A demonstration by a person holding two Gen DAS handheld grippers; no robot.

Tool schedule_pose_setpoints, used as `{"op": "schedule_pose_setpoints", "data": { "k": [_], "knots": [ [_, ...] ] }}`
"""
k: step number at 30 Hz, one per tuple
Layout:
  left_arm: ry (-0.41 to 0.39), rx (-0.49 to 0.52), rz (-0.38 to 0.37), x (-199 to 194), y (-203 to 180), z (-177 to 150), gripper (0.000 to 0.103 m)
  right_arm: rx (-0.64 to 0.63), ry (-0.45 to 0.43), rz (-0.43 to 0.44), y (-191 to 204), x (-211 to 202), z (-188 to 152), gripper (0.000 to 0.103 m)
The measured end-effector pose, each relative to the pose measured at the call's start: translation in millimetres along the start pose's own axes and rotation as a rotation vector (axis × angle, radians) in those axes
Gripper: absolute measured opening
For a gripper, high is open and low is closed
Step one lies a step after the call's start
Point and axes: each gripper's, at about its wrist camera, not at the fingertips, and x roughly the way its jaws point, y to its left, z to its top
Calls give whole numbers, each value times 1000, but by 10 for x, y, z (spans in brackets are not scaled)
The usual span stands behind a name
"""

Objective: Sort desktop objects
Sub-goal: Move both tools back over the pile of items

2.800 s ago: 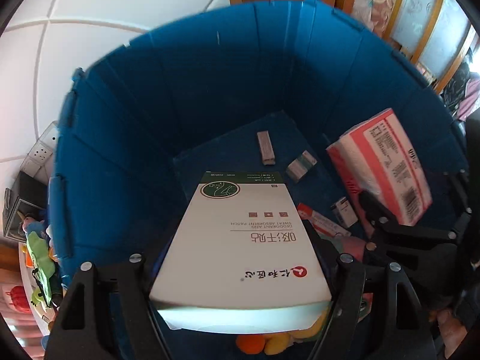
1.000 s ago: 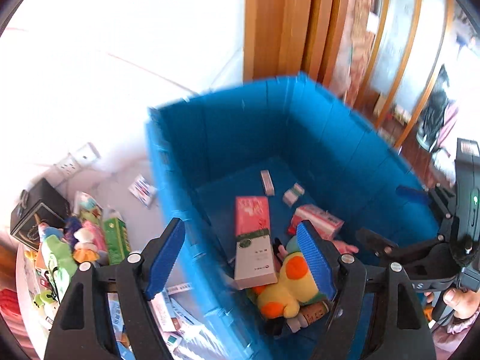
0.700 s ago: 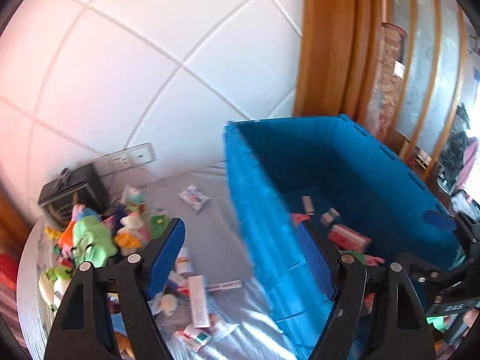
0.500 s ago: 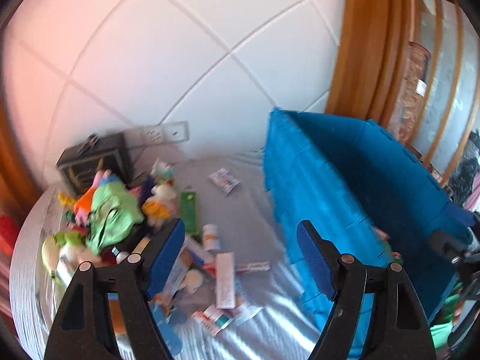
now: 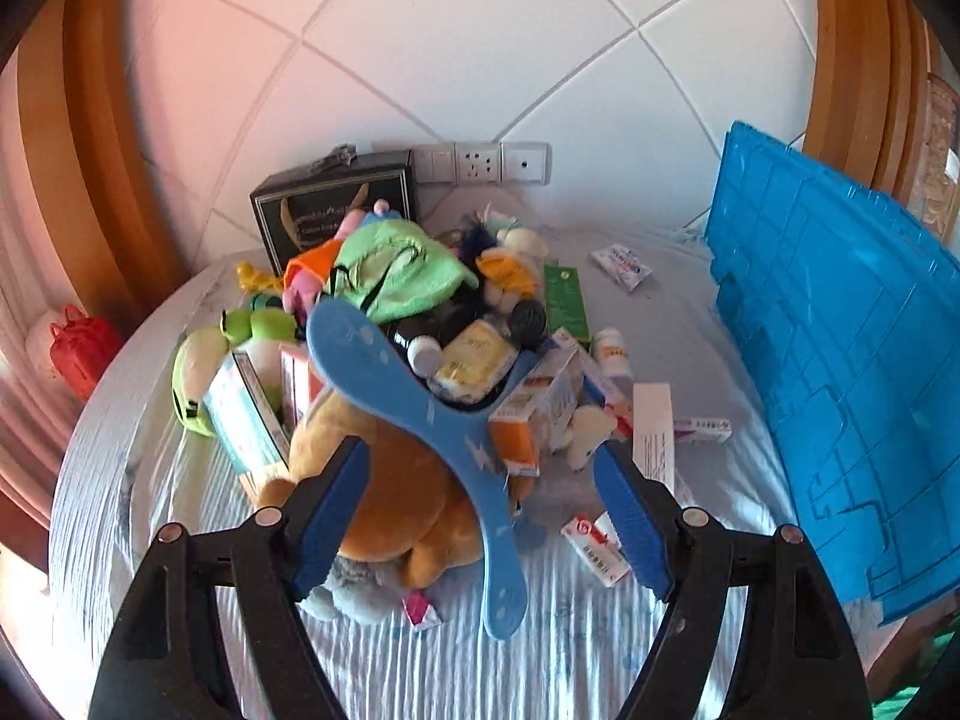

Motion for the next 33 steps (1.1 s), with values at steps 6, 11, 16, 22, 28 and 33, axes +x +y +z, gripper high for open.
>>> {"op": "schedule_pose_setpoints", "data": {
  "k": [6,11,16,22,28,33],
  "knots": [
    [137,-15,-43,369,-30,-429,77,4,151,5,193,678,-520,103],
    [230,-13,-96,619,-165,-639,77,67,277,12,56,1037,-938,103],
    [282,25,-137,834,-426,-773,77,129,363,-13,-191,1290,-1144,103],
    [348,62,-145,1199,-691,-874,77,183,449,-36,-433,1581,-1327,103],
    [416,106,-105,1600,-819,-929,76,190,473,-72,-554,1739,-1353,103],
    [384,80,-112,1539,-590,-941,48,179,522,-69,-595,1919,-1426,103]
  ]
}}
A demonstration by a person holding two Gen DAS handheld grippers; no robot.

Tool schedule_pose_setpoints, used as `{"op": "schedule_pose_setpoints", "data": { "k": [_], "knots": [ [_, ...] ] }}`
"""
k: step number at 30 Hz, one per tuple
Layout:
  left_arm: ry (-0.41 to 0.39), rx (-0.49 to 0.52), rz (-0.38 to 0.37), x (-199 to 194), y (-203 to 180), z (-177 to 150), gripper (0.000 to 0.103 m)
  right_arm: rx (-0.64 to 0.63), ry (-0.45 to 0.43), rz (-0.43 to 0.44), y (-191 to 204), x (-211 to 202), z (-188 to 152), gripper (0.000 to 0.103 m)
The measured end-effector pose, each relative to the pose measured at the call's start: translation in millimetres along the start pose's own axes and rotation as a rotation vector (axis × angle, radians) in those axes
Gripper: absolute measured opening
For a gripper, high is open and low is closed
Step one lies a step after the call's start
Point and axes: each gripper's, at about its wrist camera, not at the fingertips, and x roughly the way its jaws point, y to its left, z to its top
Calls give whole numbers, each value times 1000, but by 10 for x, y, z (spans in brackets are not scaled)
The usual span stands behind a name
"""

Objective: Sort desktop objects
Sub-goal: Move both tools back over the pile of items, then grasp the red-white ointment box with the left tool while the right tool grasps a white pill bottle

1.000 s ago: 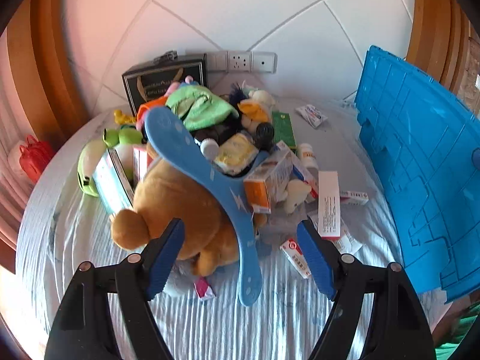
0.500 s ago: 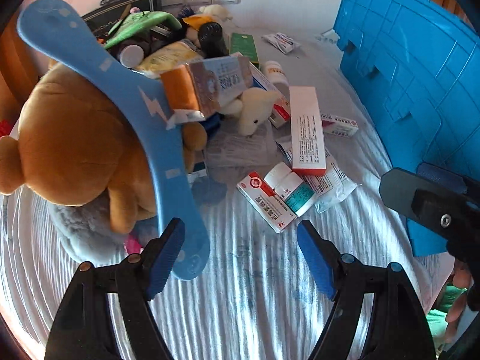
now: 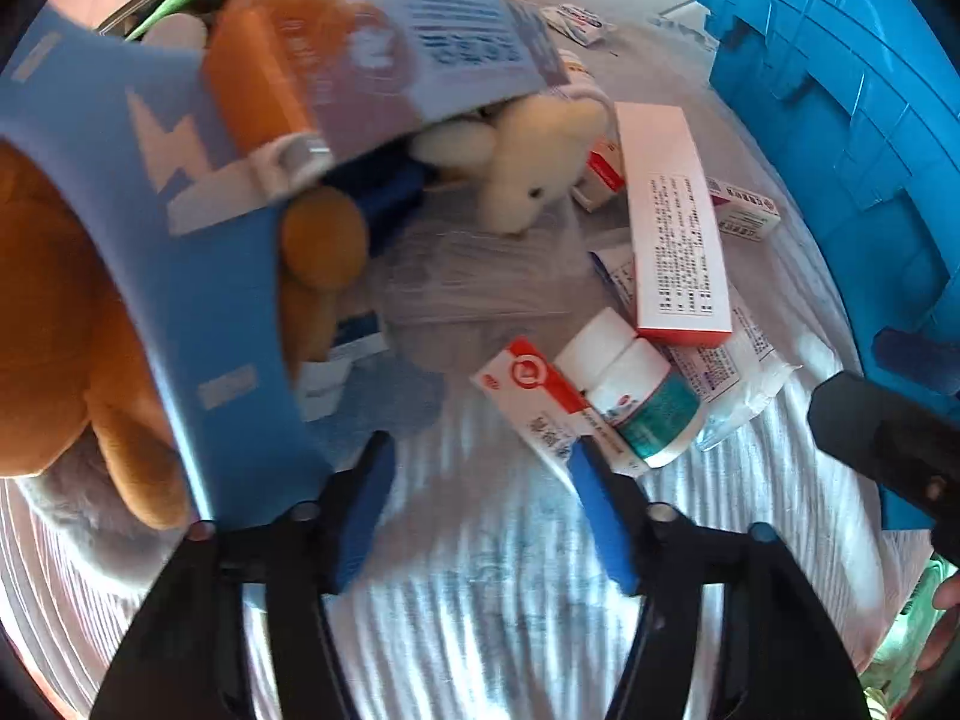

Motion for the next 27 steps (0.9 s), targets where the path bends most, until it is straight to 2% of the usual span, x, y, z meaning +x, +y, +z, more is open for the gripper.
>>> {"op": "schedule_pose_setpoints", "data": {
  "k": [3,6,9,12,13,16,20,22,27],
  "knots": [
    [12,15,-4,-17,54,-52,42,-5,51,20,25,121,3,103],
    [31,-30,-74,-29,52,-35,42,-28,42,23,71,129,-1,103],
    [33,-30,-125,-21,-75,42,42,-25,5,-5,50,45,33,91],
    [44,9,-98,75,-256,172,42,-15,1,-25,-15,14,61,79],
    [64,16,-81,148,-286,201,42,-10,6,-27,-36,18,67,78],
    [50,62,-2,207,-324,231,43,0,25,-19,-82,67,57,70],
    [45,52,-20,137,-164,59,43,-37,46,2,-13,124,47,64],
    [36,46,-38,99,-66,-41,43,-75,62,3,57,181,52,58],
    [13,58,-41,50,-18,-178,43,-158,99,19,244,363,56,55]
  ]
}}
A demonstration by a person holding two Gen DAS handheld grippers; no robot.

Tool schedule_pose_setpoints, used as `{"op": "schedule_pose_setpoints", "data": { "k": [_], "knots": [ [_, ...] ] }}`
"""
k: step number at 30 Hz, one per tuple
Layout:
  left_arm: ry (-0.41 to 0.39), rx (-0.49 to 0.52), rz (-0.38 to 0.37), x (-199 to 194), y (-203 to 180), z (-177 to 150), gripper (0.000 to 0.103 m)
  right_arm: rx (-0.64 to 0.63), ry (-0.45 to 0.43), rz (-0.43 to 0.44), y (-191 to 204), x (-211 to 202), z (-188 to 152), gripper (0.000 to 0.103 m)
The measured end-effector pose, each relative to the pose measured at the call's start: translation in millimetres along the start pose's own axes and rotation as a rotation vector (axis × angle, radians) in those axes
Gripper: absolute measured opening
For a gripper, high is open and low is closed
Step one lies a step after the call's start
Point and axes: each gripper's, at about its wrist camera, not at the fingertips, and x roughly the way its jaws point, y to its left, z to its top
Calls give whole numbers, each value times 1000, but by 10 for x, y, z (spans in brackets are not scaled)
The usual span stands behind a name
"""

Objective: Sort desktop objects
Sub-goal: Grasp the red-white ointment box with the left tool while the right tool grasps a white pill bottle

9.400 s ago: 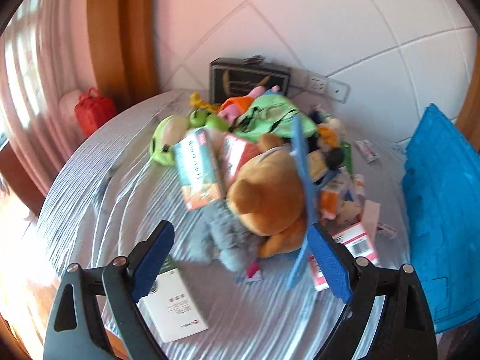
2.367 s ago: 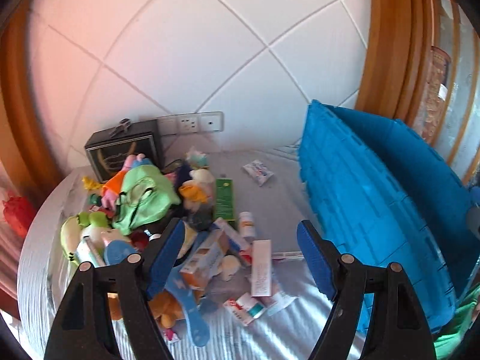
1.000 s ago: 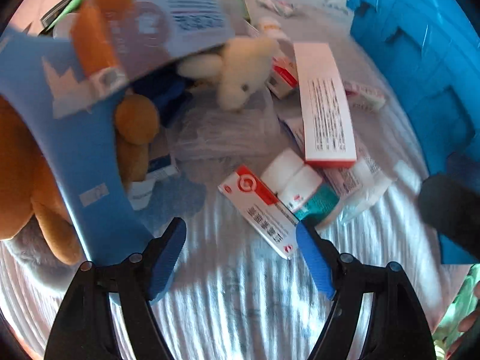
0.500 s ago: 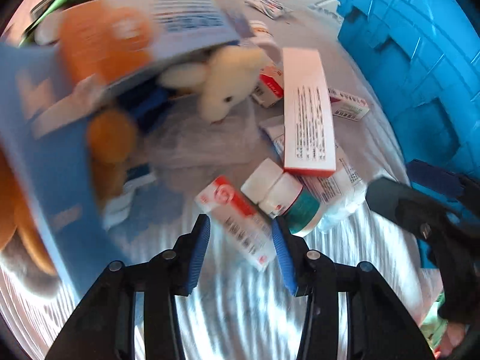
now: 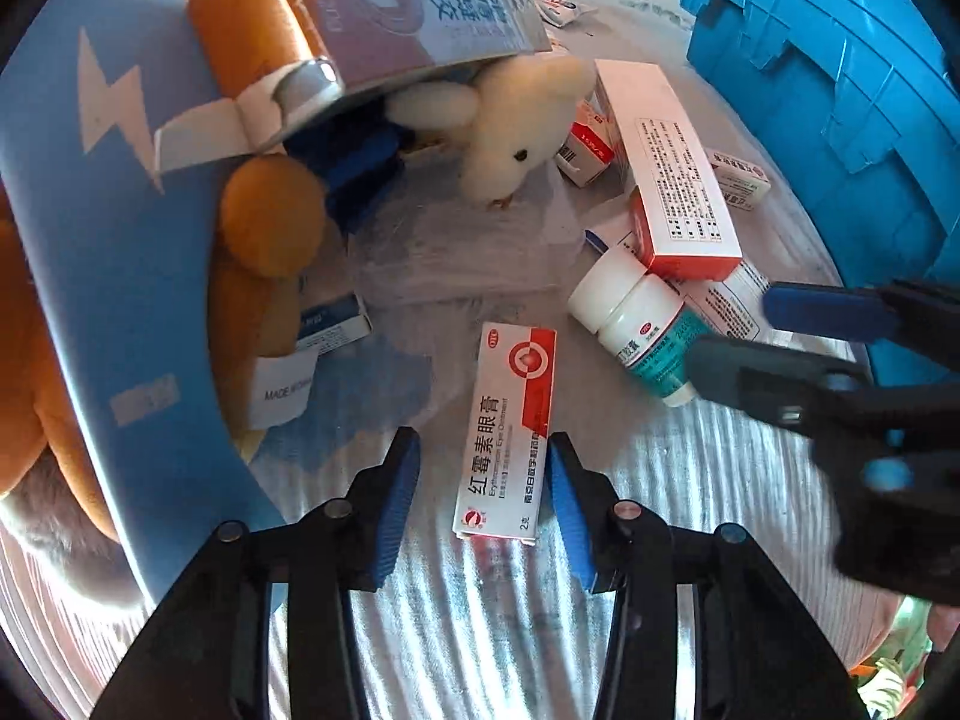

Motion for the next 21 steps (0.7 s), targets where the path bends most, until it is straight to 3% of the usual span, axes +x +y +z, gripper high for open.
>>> {"op": "schedule_pose_setpoints", "data": {
  "k": [5,10,11,14,21],
  "knots": [
    [-1,22,25,26,-119,-35,43,-64,50,-15,165,233,52,54],
    [10,49,26,22,-202,-101,43,-80,61,-16,221,352,53,44],
    [10,45,20,14,-202,-125,42,-79,63,-14,225,363,55,43],
    [4,62,8,-27,-242,-219,25,-74,75,0,210,407,43,33],
    [-13,42,-25,-219,-138,-268,25,-65,40,13,203,235,-83,33]
  ]
}}
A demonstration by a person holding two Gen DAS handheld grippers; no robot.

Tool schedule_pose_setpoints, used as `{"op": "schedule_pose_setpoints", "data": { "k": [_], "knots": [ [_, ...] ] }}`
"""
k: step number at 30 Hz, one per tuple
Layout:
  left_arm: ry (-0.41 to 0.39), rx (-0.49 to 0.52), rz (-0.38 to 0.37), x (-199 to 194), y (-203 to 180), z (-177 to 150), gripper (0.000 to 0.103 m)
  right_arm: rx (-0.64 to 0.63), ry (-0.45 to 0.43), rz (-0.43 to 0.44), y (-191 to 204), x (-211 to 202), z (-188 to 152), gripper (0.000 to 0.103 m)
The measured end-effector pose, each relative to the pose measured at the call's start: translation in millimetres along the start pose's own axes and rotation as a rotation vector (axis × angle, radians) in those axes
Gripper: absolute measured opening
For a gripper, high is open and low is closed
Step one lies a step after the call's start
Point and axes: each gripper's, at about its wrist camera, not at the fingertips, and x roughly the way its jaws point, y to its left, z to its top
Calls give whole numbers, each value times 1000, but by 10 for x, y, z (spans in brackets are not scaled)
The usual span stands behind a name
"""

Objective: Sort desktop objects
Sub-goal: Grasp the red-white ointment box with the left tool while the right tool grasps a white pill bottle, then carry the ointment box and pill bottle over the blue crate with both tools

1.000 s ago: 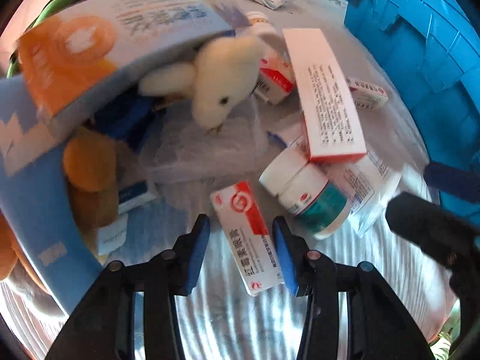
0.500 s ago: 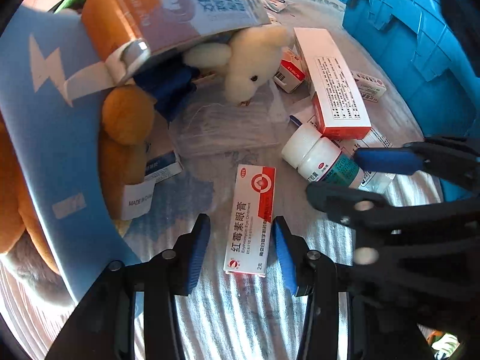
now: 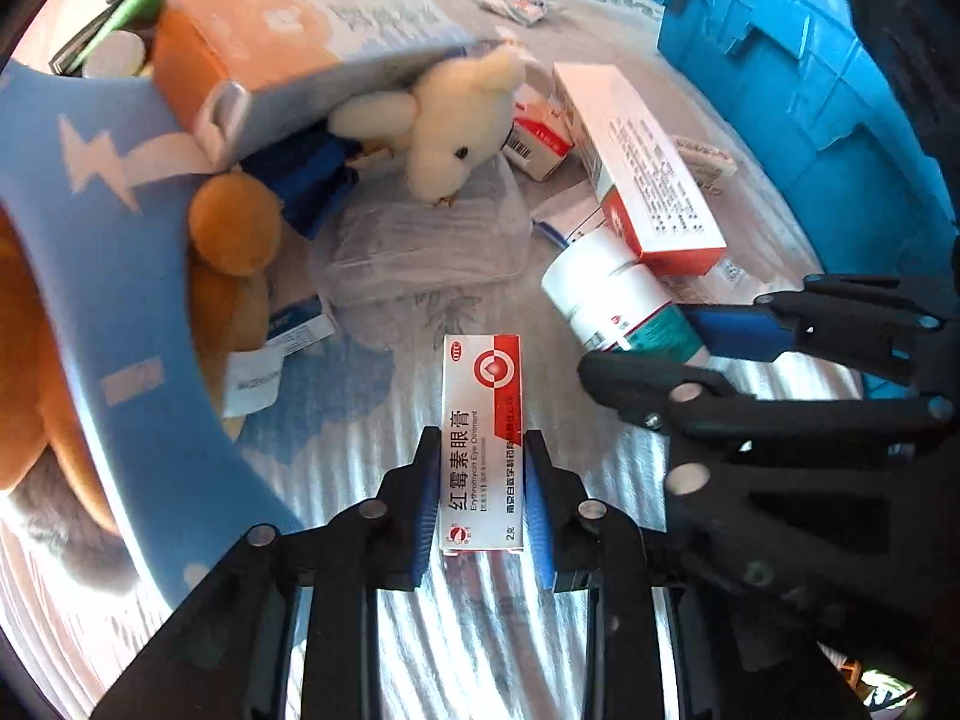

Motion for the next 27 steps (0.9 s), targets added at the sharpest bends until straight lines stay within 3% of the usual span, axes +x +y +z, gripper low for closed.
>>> {"op": "schedule_pose_setpoints", "data": {
  "k": [12,18,27],
  "knots": [
    [-230,-33,15,-1077,234,-268,25,-9,-189,-7,201,-930,-128,33],
    [-350,-50,38,-1410,104,98,25,-46,-291,-12,288,-1330,-109,33],
    [-460,-32,41,-1928,-38,285,25,-92,-462,-24,498,-2091,-154,34]
  ]
}}
